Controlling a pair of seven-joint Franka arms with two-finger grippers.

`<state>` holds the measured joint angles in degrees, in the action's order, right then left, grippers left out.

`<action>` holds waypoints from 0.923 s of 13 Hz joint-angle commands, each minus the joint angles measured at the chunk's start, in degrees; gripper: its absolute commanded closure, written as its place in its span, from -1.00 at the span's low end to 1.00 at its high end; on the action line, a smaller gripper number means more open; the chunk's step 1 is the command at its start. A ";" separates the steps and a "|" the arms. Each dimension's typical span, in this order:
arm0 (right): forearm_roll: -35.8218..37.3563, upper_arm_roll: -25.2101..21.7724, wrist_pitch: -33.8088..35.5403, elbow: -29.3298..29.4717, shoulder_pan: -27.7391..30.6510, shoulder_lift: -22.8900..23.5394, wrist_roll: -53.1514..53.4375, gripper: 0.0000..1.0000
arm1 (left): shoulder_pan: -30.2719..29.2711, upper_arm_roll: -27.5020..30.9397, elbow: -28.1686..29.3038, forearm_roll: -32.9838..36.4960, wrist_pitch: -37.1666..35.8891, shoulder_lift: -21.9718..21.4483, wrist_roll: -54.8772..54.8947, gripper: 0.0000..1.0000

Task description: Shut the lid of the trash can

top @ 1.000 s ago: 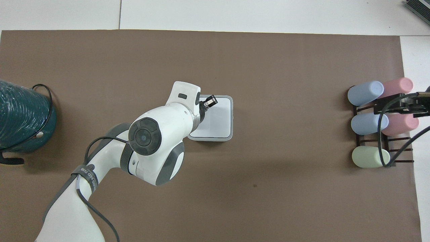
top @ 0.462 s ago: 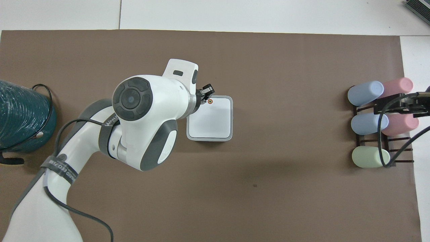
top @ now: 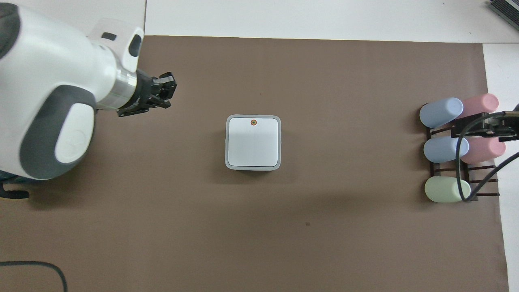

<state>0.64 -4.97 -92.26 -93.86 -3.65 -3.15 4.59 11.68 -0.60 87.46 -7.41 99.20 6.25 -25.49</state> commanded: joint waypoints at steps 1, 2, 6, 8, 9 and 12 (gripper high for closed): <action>-0.64 -0.04 0.06 -1.15 0.05 -1.07 -1.07 -1.00 | -5.07 -0.63 -2.63 1.95 -7.15 -0.45 13.31 1.00; -0.64 -0.04 0.06 -1.15 0.05 -1.15 -1.07 -1.00 | -5.70 -0.63 -3.34 4.84 -9.09 -0.45 17.19 1.00; -0.64 -0.04 0.06 -1.15 0.05 -1.07 -1.07 -1.00 | -6.05 -0.89 -2.30 8.47 -10.78 -3.52 25.14 0.98; -0.64 -0.04 -0.03 -1.15 0.05 -1.15 -1.07 -1.00 | -5.97 -0.89 0.07 8.56 -11.05 -4.84 25.14 0.66; -0.64 -0.04 0.06 -1.15 0.05 -1.07 -1.07 -1.00 | -5.88 -0.89 1.30 8.56 -10.61 -5.45 25.23 0.52; -0.64 -0.04 0.06 -1.15 0.05 -1.07 -1.07 -1.00 | -5.97 -0.98 1.49 8.47 -9.38 -5.46 26.02 -0.84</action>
<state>0.64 -4.97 -92.26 -93.86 -3.65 -3.15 4.59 5.68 -1.40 86.87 -0.20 88.74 2.52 -0.78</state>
